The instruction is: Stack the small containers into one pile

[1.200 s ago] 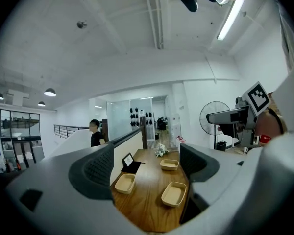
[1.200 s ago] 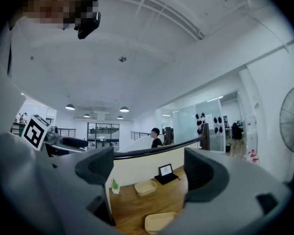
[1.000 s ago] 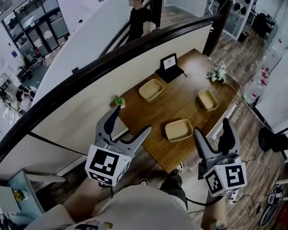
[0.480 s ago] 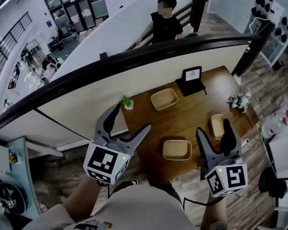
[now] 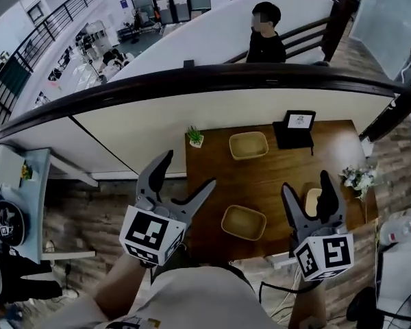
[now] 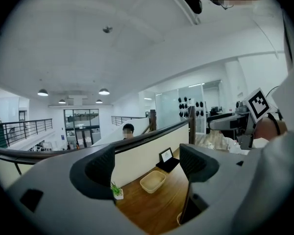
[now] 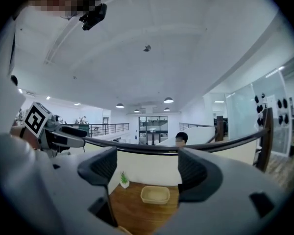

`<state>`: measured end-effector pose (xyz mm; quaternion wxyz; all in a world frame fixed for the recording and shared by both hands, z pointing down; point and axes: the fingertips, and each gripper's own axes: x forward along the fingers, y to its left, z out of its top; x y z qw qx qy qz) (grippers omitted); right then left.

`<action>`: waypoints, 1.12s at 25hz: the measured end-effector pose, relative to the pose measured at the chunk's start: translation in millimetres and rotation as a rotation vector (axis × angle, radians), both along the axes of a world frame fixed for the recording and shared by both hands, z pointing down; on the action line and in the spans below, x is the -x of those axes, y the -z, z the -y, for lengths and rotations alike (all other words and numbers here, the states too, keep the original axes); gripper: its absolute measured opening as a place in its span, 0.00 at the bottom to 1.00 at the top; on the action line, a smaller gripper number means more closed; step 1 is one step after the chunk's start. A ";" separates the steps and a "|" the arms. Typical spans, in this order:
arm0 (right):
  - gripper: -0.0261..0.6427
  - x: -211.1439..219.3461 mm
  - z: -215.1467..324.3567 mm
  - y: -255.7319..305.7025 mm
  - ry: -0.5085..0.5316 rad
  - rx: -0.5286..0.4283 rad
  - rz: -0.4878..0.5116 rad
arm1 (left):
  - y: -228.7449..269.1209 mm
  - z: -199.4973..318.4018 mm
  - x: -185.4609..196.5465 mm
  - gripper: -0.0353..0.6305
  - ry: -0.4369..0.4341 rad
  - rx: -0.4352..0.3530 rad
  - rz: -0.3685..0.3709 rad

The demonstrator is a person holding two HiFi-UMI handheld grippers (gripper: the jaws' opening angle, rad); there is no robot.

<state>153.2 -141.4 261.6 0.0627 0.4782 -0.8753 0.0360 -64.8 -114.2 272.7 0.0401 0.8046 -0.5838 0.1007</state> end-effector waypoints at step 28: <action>0.52 18.5 127.4 -108.5 0.001 0.246 -0.092 | -94.3 105.3 2.9 0.65 0.021 0.228 -0.211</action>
